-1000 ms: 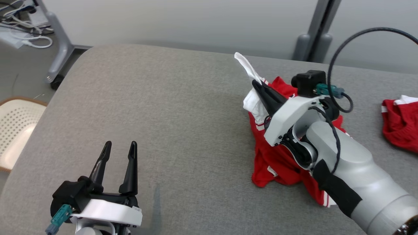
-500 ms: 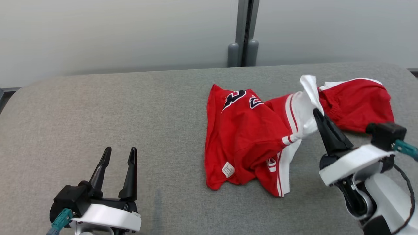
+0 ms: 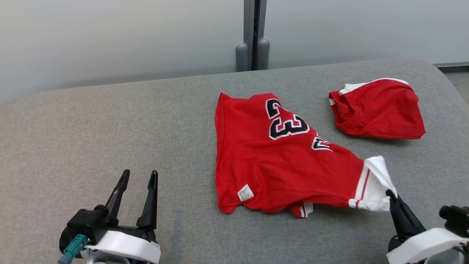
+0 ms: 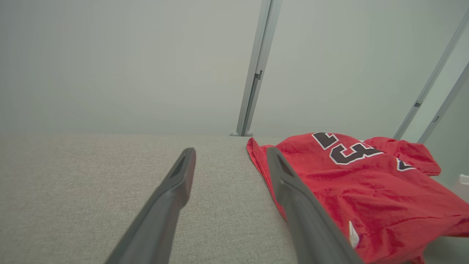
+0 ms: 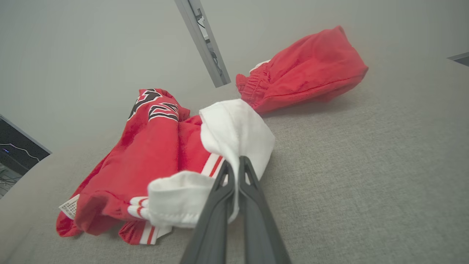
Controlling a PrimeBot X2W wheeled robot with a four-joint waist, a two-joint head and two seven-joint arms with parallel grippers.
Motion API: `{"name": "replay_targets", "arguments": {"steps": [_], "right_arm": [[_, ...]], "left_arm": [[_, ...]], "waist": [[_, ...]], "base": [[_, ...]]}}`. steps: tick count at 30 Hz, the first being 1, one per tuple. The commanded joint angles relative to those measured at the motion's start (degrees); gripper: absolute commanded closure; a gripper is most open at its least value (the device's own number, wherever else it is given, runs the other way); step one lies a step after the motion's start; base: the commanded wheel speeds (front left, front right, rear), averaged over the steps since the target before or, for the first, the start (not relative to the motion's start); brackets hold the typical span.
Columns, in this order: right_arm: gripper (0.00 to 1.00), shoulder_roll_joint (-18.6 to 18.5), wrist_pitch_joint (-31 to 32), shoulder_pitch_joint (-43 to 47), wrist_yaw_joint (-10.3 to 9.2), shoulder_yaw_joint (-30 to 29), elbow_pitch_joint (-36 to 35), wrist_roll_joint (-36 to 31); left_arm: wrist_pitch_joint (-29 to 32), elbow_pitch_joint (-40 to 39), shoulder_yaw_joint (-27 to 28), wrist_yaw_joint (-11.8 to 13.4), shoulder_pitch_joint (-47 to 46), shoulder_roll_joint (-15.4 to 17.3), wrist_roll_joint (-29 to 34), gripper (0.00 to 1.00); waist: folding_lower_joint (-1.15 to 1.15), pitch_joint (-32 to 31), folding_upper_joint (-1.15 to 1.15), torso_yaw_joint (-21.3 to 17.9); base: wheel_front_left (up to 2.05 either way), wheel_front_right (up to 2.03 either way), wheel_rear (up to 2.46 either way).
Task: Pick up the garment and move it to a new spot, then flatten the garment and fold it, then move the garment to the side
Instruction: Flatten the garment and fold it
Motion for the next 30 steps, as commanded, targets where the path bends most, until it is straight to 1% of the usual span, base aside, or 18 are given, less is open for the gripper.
{"name": "replay_targets", "arguments": {"steps": [1,4,8,12,16,22,25,30], "right_arm": [[1.00,0.5,0.2,0.7,0.04,-1.5,-0.5,-1.0],[1.00,3.2,-0.6,1.7,0.04,-6.8,-0.6,-3.6],[1.00,6.4,-2.3,0.8,0.04,-12.8,-1.0,-7.0],[1.00,8.3,-2.9,-0.1,0.04,-16.6,-0.1,-10.0],[1.00,9.3,-2.5,-0.7,0.04,-19.3,1.4,-13.2],[1.00,9.7,-2.2,-1.9,0.04,-18.9,2.9,-14.2],[1.00,9.6,-2.7,-2.6,0.04,-17.6,4.0,-13.2],[1.00,9.6,-3.7,-3.8,0.04,-15.8,5.8,-12.3]], "left_arm": [[0.0,0.2,0.1,-0.3,-0.9,0.6,-0.4,0.00],[0.0,1.2,-0.3,-0.3,-1.2,0.9,-0.7,0.00],[0.0,2.2,-1.4,-0.2,-1.8,1.0,-1.0,0.00],[0.7,4.2,-3.9,-0.2,-2.8,1.1,-1.7,0.00],[4.5,6.0,-8.5,-0.3,-3.9,1.0,-2.9,0.00],[9.7,7.2,-14.2,-0.3,-5.2,0.6,-5.2,0.00],[13.7,7.5,-18.6,-0.3,-6.6,1.0,-6.0,0.00],[17.4,7.6,-23.2,-0.3,-7.8,1.6,-7.2,0.00]], "waist": [[0.00,0.1,0.00,0.0],[0.00,0.5,0.00,-0.2],[0.00,1.5,0.00,-0.3],[0.00,2.3,0.00,-0.3],[0.00,2.8,0.00,-0.4],[0.00,3.1,0.00,-0.7],[0.00,3.2,0.00,-1.0],[0.00,3.3,0.00,-1.8]], "base": [[0.00,0.00,0.00],[0.00,0.00,0.00],[0.00,0.00,0.00],[0.00,0.00,0.00],[0.00,0.00,0.00],[0.00,0.00,0.00],[0.00,0.00,0.00],[0.00,0.00,0.00]]}}
